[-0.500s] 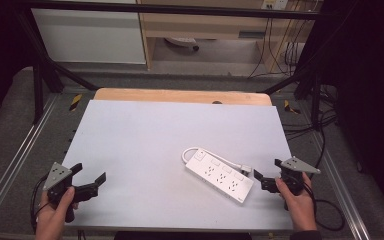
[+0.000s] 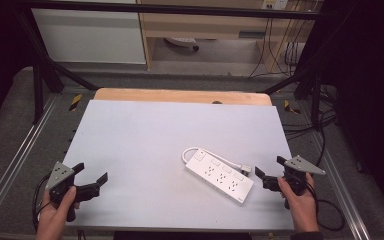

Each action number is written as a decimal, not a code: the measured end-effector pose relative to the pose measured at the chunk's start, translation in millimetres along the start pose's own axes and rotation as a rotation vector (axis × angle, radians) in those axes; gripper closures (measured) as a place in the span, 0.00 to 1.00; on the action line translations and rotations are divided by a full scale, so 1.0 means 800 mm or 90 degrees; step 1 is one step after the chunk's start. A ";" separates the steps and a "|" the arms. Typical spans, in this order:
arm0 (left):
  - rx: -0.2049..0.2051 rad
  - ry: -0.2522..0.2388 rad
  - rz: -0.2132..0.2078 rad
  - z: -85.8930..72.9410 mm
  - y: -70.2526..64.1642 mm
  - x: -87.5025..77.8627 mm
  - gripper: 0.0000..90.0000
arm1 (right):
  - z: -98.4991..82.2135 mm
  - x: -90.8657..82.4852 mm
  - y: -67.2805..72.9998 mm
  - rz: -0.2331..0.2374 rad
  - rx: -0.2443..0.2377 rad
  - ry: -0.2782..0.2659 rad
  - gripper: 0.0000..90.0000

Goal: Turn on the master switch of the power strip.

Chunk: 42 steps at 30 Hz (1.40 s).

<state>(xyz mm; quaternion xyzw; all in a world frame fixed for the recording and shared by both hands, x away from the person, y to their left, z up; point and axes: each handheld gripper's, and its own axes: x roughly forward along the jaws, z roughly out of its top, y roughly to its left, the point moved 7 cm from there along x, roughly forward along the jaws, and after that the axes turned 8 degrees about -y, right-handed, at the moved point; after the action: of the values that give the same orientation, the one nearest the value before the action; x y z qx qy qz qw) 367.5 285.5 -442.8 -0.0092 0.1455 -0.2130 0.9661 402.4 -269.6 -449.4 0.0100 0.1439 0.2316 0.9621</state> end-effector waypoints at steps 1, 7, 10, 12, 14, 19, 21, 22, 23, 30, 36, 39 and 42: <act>-0.001 -0.001 0.000 0.000 0.000 0.000 0.08 | 0.002 0.000 0.001 0.002 0.002 0.000 0.05; -0.007 -0.004 -0.002 0.001 0.001 -0.001 0.08 | 0.007 0.002 0.010 0.005 0.011 0.001 0.03; -0.009 -0.003 -0.001 0.000 0.001 0.000 0.08 | 0.009 0.003 0.012 0.006 0.013 -0.003 0.02; -0.007 -0.003 -0.002 0.001 0.001 0.001 0.08 | 0.010 0.003 0.015 0.016 0.011 -0.006 0.02; -0.007 -0.001 -0.002 0.001 0.000 0.001 0.08 | 0.013 0.003 0.017 0.021 0.010 -0.011 0.03; -0.009 -0.001 0.006 0.001 0.000 0.000 0.08 | 0.018 0.000 0.023 0.031 0.017 -0.025 0.04; -0.009 0.001 0.010 0.000 0.001 0.000 0.08 | 0.020 0.000 0.025 0.032 0.015 -0.026 0.04; -0.009 0.001 0.010 0.000 0.001 0.000 0.08 | 0.022 -0.001 0.025 0.033 0.014 -0.029 0.04; -0.008 0.002 0.008 0.000 0.001 0.000 0.08 | 0.022 -0.001 0.025 0.033 0.014 -0.029 0.04; -0.010 0.007 0.009 -0.002 0.002 -0.001 0.08 | 0.039 -0.003 0.026 0.027 0.029 -0.047 0.04; -0.010 0.012 0.008 -0.003 0.001 0.001 0.08 | 0.047 0.000 0.030 0.026 0.022 -0.038 0.04; -0.010 0.015 0.009 -0.004 0.001 0.001 0.08 | 0.053 0.004 0.028 0.030 0.024 -0.033 0.04; -0.010 0.017 0.011 -0.004 0.002 0.001 0.08 | 0.058 0.008 0.026 0.033 0.025 -0.030 0.05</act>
<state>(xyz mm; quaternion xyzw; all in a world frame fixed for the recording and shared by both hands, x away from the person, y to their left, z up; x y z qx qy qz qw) 368.2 286.5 -446.2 -0.0129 0.1600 -0.2038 0.9658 411.7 -246.4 -405.1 0.0377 0.1251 0.2534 0.9585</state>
